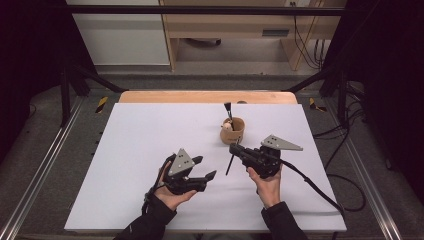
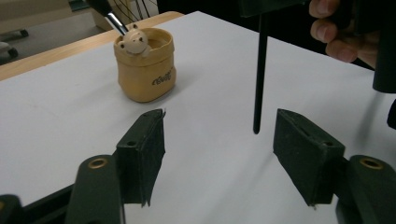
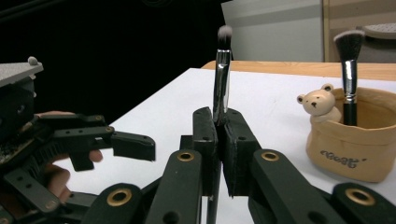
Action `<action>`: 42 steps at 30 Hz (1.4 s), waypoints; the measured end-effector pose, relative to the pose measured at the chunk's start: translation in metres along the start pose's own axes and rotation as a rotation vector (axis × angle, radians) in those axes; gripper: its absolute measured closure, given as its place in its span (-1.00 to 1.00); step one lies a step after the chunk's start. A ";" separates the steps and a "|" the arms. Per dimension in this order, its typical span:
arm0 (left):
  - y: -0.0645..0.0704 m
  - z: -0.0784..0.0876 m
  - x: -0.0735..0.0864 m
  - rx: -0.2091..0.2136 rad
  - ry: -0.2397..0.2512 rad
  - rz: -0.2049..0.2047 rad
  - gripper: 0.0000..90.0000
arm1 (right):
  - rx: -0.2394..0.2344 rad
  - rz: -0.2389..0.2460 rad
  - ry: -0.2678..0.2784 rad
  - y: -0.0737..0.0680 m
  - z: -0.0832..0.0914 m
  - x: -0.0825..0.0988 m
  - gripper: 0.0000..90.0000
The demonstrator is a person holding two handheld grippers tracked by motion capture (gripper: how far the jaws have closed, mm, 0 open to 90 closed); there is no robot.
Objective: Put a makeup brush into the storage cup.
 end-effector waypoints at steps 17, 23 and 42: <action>-0.044 0.031 0.014 -0.063 0.000 0.021 -0.65 | 0.071 0.063 0.001 0.016 0.008 -0.009 0.89; -0.056 0.038 0.018 -0.086 0.006 0.037 -0.73 | 0.089 0.076 0.004 0.023 0.010 -0.012 0.89; -0.077 0.052 0.028 -0.126 0.025 0.071 -0.78 | 0.159 0.101 0.008 0.050 0.004 -0.021 0.89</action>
Point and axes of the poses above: each handheld gripper's, and its own axes: z roughly backward along the jaws, x roughly out of its underside, y roughly to its right, the point moved 8 cm from there along -z, roughly forward along the jaws, and after that the axes turned 13 degrees about z, right-handed, at the moved point
